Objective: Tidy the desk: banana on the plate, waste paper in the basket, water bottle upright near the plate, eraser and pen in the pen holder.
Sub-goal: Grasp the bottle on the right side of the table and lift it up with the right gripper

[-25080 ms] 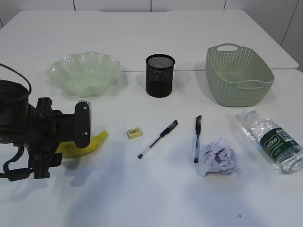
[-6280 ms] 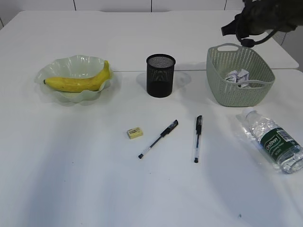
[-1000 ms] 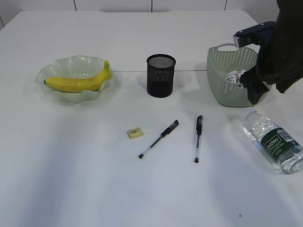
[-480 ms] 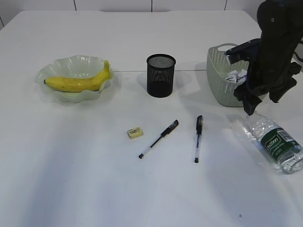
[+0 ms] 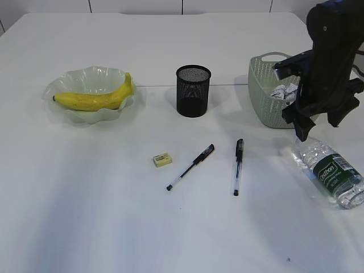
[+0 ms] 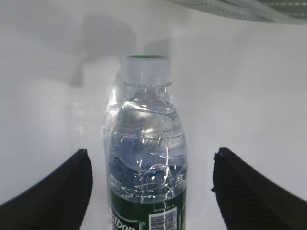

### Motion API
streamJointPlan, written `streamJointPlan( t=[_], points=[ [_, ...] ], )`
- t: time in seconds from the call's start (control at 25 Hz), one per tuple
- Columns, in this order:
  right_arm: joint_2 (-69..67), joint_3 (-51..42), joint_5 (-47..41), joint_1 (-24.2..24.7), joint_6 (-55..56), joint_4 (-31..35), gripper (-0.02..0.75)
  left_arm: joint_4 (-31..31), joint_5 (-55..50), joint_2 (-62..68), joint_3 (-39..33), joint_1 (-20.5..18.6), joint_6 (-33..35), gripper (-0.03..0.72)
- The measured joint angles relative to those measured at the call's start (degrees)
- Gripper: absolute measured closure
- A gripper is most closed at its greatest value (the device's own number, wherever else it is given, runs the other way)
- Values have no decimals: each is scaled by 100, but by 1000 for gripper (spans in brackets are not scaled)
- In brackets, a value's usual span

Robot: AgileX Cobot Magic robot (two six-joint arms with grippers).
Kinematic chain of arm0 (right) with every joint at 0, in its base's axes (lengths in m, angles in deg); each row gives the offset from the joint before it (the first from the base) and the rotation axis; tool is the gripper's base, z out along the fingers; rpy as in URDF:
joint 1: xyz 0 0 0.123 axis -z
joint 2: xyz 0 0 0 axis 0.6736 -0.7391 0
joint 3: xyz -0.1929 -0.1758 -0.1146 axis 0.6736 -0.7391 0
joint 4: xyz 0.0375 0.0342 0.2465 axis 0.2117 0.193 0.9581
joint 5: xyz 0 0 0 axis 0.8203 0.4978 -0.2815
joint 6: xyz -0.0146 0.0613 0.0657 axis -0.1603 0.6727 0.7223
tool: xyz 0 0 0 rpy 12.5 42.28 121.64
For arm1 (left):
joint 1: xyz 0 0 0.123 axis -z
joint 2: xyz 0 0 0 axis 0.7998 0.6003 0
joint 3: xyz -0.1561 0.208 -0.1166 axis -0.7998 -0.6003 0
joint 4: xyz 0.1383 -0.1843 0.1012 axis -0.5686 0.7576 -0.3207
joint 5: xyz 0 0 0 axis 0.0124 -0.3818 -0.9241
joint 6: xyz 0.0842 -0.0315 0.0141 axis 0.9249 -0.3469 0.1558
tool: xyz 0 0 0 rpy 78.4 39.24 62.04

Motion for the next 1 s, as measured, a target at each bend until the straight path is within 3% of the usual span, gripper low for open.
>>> streamJointPlan(
  t=[1.0],
  points=[
    [-510, 0, -66, 0, 128, -226, 151, -150, -3, 0, 0, 0, 2, 371]
  ],
)
